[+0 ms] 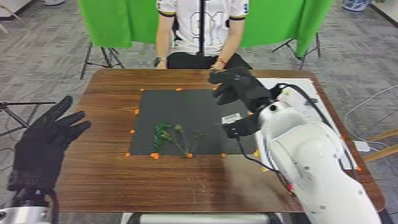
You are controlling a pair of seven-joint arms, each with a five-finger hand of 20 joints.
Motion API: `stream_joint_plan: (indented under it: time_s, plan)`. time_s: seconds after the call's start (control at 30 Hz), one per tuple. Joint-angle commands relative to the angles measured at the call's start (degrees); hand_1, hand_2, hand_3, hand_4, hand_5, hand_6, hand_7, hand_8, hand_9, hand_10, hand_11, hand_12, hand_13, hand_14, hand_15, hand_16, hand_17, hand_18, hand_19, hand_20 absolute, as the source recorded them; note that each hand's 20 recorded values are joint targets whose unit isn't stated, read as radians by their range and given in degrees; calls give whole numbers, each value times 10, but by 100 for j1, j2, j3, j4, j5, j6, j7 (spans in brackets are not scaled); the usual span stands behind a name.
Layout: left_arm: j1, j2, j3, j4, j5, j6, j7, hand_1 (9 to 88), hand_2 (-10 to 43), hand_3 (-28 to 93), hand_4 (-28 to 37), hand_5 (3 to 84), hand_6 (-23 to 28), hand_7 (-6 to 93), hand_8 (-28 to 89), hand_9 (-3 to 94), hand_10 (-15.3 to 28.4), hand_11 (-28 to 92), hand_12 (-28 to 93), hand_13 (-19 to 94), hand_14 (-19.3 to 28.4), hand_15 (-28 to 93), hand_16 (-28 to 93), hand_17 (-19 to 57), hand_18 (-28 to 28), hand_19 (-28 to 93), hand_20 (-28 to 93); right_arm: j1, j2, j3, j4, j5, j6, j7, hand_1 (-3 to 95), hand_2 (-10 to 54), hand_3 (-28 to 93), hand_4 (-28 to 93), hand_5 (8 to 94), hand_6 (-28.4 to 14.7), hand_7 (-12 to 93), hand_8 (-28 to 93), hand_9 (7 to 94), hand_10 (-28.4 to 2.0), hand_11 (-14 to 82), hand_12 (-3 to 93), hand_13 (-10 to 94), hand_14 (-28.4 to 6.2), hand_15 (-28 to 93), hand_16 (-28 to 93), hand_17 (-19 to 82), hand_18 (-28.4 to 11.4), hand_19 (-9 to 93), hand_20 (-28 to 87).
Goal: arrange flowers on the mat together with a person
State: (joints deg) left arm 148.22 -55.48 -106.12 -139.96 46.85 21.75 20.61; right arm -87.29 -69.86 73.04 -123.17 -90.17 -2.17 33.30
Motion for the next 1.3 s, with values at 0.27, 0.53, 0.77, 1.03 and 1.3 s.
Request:
stream_joint_plan:
  time_s: [0.27, 0.53, 0.77, 1.03, 1.3]
  plan:
    - [320, -210, -41, 131, 314, -70, 24, 140, 53, 766, -283, 335, 38, 115, -97, 344, 173, 210, 106, 243, 269, 511, -85, -118, 215, 457, 202, -2176, 452, 1581, -13, 2881, 485, -2061, 206, 67, 685, -251, 504, -47, 115, -103, 501, -205, 169, 147, 435, -214, 538, 80, 126, -240, 646, 95]
    - [189, -130, 66, 142, 328, -28, 38, 143, 51, 767, -283, 333, 36, 117, -99, 342, 170, 205, 109, 228, 260, 492, -84, -119, 211, 447, 201, -2420, 383, 1634, -57, 2717, 549, -2151, 190, 72, 697, -261, 480, -40, 114, -100, 482, -198, 155, 149, 414, -215, 506, 88, 113, -236, 602, 130]
    - [213, -64, 94, 118, 246, 77, 39, 145, 51, 766, -283, 316, 32, 119, -99, 332, 172, 200, 111, 226, 260, 487, -79, -103, 221, 465, 210, -2454, 328, 1715, -104, 2768, 642, -2033, 184, 74, 699, -260, 479, -40, 115, -100, 486, -199, 154, 150, 419, -217, 511, 93, 111, -241, 600, 148]
    - [88, -13, -21, 132, 369, -190, 97, 145, 53, 763, -283, 287, 14, 123, -103, 311, 167, 192, 110, 213, 255, 476, -81, -94, 239, 485, 220, -2454, 353, 1823, -108, 2698, 654, -2053, 182, 75, 701, -259, 485, -41, 115, -101, 493, -198, 160, 150, 427, -217, 520, 93, 116, -244, 606, 162]
    - [393, -318, -324, 102, 554, -525, 51, 133, -6, 765, -283, 274, 6, 126, -99, 288, 163, 186, 130, 189, 245, 445, -56, -86, 267, 510, 269, -2517, 301, 1825, -140, 2699, 721, -2094, 182, 76, 700, -259, 486, -40, 115, -101, 495, -199, 160, 149, 429, -216, 523, 93, 119, -245, 607, 168]
